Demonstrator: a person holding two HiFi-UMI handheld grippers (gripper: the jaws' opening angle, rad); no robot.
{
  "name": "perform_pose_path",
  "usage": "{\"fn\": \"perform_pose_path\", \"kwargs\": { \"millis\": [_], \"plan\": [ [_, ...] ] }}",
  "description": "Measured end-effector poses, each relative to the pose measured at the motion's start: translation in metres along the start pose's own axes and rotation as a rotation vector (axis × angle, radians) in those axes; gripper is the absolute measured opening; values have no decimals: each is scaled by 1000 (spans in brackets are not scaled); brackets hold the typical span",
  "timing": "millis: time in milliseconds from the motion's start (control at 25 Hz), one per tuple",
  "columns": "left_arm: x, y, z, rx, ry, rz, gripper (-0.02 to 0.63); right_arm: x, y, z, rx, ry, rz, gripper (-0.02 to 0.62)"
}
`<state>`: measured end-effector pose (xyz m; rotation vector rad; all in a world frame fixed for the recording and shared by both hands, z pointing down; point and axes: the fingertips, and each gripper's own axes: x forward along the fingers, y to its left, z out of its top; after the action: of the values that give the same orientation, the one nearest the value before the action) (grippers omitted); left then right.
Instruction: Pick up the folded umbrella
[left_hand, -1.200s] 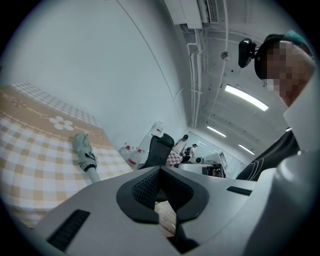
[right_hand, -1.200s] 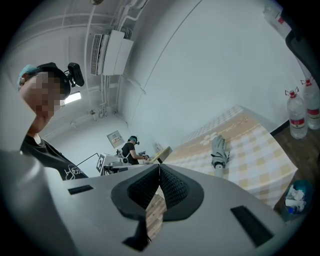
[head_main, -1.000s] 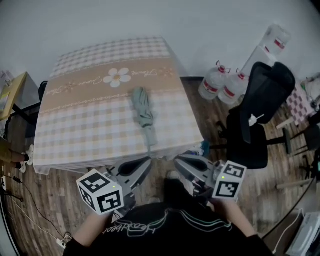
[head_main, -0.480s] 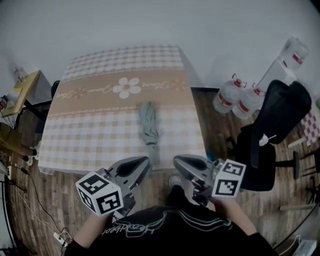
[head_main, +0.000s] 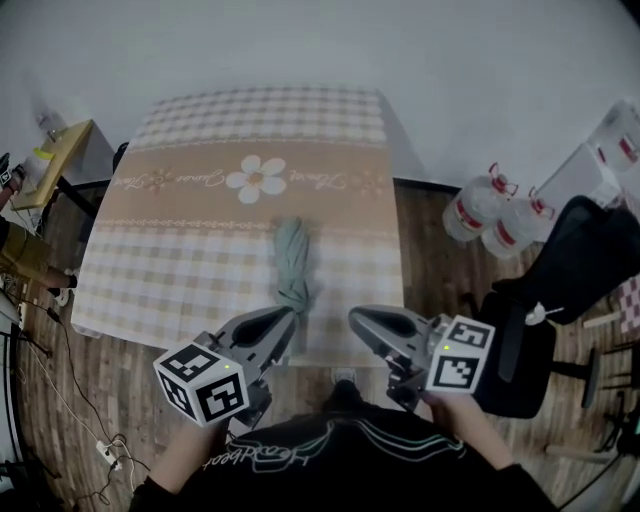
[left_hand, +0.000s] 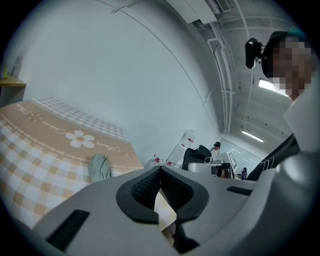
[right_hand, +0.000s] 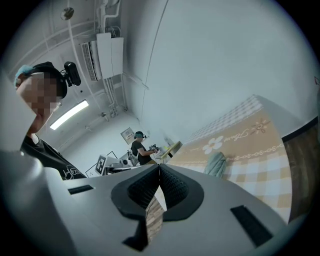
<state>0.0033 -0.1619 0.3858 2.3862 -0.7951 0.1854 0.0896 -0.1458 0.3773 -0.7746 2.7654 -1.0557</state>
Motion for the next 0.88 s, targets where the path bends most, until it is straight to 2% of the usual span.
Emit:
{"fn": "perform_pose_path", "kwargs": {
  "millis": [440,520,720,880],
  "plan": [
    [45,36,12,2,21,172,8,1,-53,27,30,20,71,12],
    [52,41,10,-6,36,187,38,0,-61,30,36,29,76,12],
    [72,68,0,-4,80,265,166,0,-84,32,57,50,82,12],
    [87,88,-10,-32,117,305,208,-1,-100,34,73,64,81,12]
  ]
}}
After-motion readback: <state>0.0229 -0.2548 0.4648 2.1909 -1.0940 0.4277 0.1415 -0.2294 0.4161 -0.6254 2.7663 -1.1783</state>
